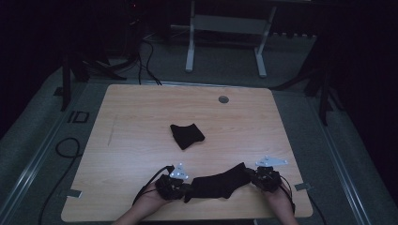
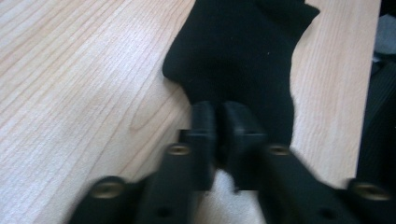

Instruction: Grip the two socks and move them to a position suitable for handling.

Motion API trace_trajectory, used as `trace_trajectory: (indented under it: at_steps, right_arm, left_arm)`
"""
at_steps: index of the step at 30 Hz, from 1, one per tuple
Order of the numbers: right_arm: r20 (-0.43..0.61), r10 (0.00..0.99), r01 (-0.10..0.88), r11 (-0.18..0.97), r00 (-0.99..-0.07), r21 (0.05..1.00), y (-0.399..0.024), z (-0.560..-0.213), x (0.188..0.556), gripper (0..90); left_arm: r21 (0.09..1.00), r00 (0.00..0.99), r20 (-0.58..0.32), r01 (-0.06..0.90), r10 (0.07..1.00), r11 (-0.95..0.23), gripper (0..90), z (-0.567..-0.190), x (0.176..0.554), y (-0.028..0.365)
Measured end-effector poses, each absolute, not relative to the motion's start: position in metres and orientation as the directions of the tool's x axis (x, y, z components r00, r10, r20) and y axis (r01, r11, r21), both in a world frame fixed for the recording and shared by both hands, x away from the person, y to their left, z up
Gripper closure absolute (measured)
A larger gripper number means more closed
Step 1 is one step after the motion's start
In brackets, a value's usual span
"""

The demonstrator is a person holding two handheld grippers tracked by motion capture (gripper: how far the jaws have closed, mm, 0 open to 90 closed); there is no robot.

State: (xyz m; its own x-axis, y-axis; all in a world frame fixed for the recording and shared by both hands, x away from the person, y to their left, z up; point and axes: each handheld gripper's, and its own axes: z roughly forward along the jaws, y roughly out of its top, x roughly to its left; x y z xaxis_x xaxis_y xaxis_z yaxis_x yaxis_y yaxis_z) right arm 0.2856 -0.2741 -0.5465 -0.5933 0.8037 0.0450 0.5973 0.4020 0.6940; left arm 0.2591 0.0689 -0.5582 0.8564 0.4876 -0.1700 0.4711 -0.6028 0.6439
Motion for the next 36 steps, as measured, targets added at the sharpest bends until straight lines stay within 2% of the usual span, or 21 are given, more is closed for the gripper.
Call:
trace_trajectory:
  at_steps: [4,6,9,12,15,16,17,18,21,22,25,27,28,30,31,36]
  right_arm:
    - [0.049,0.8,0.59,0.398,-0.598,0.703,-0.274,-0.544,0.284,85.1]
    - [0.066,0.791,0.588,0.392,-0.608,0.708,-0.272,-0.543,0.284,85.0]
    - [0.053,0.778,0.57,0.411,-0.626,0.712,-0.264,-0.543,0.282,85.0]
    - [0.055,0.775,0.575,0.416,-0.629,0.704,-0.26,-0.546,0.282,85.0]
    - [0.068,0.78,0.591,0.411,-0.622,0.694,-0.262,-0.549,0.283,83.3]
    - [0.077,0.781,0.596,0.404,-0.619,0.694,-0.264,-0.549,0.283,79.6]
    - [0.09,0.78,0.603,0.399,-0.619,0.691,-0.265,-0.548,0.283,72.3]
    - [0.093,0.781,0.605,0.397,-0.618,0.691,-0.266,-0.547,0.283,67.1]
    - [0.093,0.793,0.596,0.369,-0.602,0.713,-0.27,-0.541,0.283,59.3]
    - [0.098,0.796,0.593,0.357,-0.598,0.722,-0.27,-0.539,0.283,62.5]
    - [0.055,0.778,0.544,0.384,-0.625,0.746,-0.267,-0.533,0.28,82.2]
    - [0.056,0.761,0.536,0.401,-0.647,0.743,-0.264,-0.534,0.281,88.4]
    - [0.048,0.758,0.535,0.413,-0.651,0.737,-0.262,-0.536,0.283,89.4]
    - [0.048,0.751,0.539,0.426,-0.658,0.727,-0.26,-0.538,0.285,89.4]
    - [0.042,0.734,0.536,0.453,-0.677,0.712,-0.257,-0.544,0.287,89.5]
    - [0.035,0.727,0.546,0.482,-0.685,0.685,-0.256,-0.556,0.29,89.4]
  left_arm:
    - [0.635,0.833,-0.008,0.431,0.553,-0.641,88.7,-0.535,0.259,0.081]
    - [0.629,0.797,0.141,0.386,0.587,-0.674,88.7,-0.522,0.256,0.084]
    - [0.611,0.81,0.173,0.358,0.56,-0.706,88.5,-0.514,0.253,0.083]
    - [0.596,0.828,0.118,0.382,0.548,-0.706,87.2,-0.526,0.255,0.08]
    - [0.592,0.828,0.033,0.434,0.559,-0.678,71.6,-0.538,0.26,0.084]
    - [0.607,0.819,0.007,0.453,0.574,-0.653,66.5,-0.539,0.262,0.087]
    - [0.616,0.81,-0.014,0.468,0.586,-0.633,65.3,-0.538,0.263,0.091]
    - [0.635,0.799,-0.027,0.478,0.601,-0.607,65.3,-0.537,0.263,0.094]
    - [0.672,0.774,-0.046,0.492,0.632,-0.553,65.3,-0.53,0.263,0.102]
    - [0.69,0.772,-0.065,0.493,0.632,-0.531,66.1,-0.527,0.262,0.105]
    - [0.703,0.781,-0.103,0.495,0.616,-0.51,80.4,-0.526,0.26,0.103]
    - [0.685,0.791,-0.124,0.505,0.599,-0.526,84.6,-0.532,0.258,0.098]
    - [0.674,0.796,-0.123,0.505,0.592,-0.539,87.6,-0.537,0.257,0.095]
    - [0.674,0.796,-0.123,0.505,0.592,-0.539,87.7,-0.537,0.257,0.095]
    - [0.639,0.803,-0.131,0.516,0.581,-0.57,89.5,-0.549,0.257,0.088]
    - [0.627,0.804,-0.116,0.514,0.583,-0.585,89.6,-0.558,0.264,0.09]
